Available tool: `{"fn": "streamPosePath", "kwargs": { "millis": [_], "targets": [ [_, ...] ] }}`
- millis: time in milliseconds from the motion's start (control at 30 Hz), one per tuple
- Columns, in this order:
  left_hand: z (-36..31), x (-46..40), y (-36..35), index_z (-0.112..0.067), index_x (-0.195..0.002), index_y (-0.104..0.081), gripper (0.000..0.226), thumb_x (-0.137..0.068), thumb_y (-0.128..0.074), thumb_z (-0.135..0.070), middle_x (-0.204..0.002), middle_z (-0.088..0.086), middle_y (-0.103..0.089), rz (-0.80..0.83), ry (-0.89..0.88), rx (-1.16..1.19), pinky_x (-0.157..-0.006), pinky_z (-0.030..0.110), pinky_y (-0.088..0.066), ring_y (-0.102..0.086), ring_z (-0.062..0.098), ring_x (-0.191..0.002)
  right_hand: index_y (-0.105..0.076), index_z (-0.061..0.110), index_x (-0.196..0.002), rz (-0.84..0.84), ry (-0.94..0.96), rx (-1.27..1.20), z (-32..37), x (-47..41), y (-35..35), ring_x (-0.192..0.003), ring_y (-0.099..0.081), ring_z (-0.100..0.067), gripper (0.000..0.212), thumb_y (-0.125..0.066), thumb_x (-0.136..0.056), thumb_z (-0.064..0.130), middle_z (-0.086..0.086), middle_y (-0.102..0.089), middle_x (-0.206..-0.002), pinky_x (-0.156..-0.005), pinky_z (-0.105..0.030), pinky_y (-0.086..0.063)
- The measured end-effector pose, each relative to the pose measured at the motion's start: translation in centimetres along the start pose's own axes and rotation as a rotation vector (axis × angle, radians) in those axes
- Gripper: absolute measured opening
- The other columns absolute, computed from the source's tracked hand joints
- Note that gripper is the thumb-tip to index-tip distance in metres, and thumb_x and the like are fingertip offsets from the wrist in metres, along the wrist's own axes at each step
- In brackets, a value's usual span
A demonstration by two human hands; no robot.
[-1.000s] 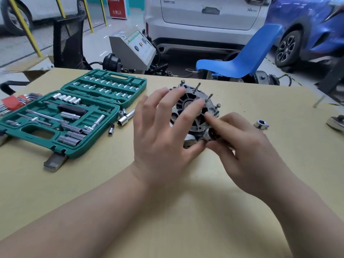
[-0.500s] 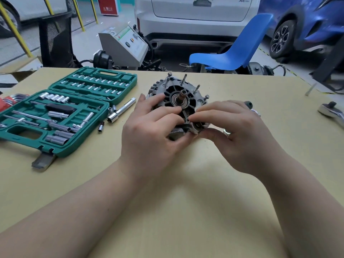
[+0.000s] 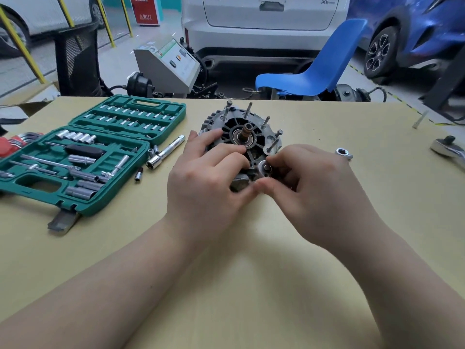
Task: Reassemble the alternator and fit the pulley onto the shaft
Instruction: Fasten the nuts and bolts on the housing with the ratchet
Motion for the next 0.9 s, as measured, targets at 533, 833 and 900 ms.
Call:
{"fn": "streamPosePath", "kwargs": {
  "millis": [533,833,900],
  "targets": [
    [0.3,0.0,0.0,-0.009,-0.085,-0.081,0.010,-0.079,-0.077,-0.016,-0.105,0.006,-0.082,-0.026,-0.071,-0.022,-0.099,0.061,-0.057,-0.072,0.045,-0.117,-0.064,0.021,-0.094,0.064,-0.087,-0.060,1.6,0.4,-1.2,-0.071,-0.063,-0.021,0.028,-0.082,-0.082,0.038,0.009,-0.066,-0.076,-0.066,-0.040,-0.053],
    [-0.1,-0.1,-0.1,-0.009,-0.082,-0.079,0.028,-0.093,-0.073,-0.034,-0.104,0.004,-0.082,-0.060,-0.058,-0.031,-0.098,0.062,-0.057,-0.072,0.043,-0.118,-0.065,0.019,-0.099,0.003,-0.098,-0.009,0.7,0.5,-0.6,-0.067,-0.063,-0.023,0.027,-0.068,-0.089,0.044,0.007,-0.066,-0.071,-0.063,-0.039,-0.052],
    [-0.3,-0.1,-0.2,-0.008,-0.082,-0.078,0.029,-0.092,-0.078,-0.035,-0.104,0.004,-0.082,-0.058,-0.041,-0.033,-0.099,0.063,-0.057,-0.072,0.043,-0.117,-0.063,0.023,-0.098,0.012,-0.142,-0.018,0.1,0.5,-0.5,-0.065,-0.064,-0.019,0.024,-0.066,-0.090,0.045,0.009,-0.067,-0.070,-0.064,-0.037,-0.052]
  ]
}}
Point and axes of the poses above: each hand's wrist, its own x-axis away from the middle knuckle, its own y-axis out of the back of the hand, z = x × y, the point moved 2 cm from there along -x, towards the middle knuckle
